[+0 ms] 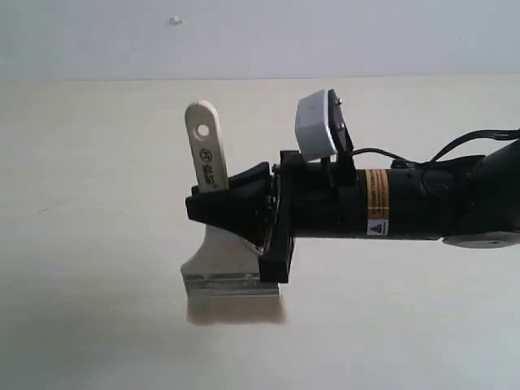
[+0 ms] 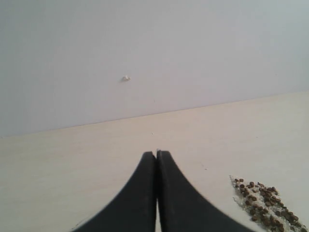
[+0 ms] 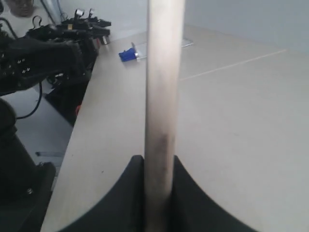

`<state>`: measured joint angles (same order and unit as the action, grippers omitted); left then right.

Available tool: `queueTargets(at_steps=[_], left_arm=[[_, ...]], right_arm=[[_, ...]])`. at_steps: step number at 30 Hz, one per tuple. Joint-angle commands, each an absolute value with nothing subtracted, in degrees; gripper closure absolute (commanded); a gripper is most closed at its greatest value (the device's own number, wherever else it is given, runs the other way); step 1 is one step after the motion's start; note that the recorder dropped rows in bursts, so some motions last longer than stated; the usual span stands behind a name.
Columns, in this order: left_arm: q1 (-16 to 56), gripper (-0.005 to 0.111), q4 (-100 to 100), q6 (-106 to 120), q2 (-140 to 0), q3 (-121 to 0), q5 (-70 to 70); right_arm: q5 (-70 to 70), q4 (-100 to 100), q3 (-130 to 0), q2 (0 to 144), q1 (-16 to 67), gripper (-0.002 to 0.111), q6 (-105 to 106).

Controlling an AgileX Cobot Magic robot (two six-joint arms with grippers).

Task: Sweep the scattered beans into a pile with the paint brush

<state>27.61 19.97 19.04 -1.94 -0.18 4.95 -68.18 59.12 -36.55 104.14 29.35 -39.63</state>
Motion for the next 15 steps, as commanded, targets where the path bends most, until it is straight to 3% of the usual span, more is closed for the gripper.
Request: queueTargets(at_steps=[1,15], left_arm=[[27.92,0.107,19.74,19.28,-1.61,0.0,5.03],[27.92,0.107,19.74,19.28,-1.61,0.0,5.03]], right_arm=[[-69.96,61.48,-36.42,107.14,28.93,0.108,-39.82],[-69.96,51.1,-36.42,113.75,28.93,0.108,-32.56]])
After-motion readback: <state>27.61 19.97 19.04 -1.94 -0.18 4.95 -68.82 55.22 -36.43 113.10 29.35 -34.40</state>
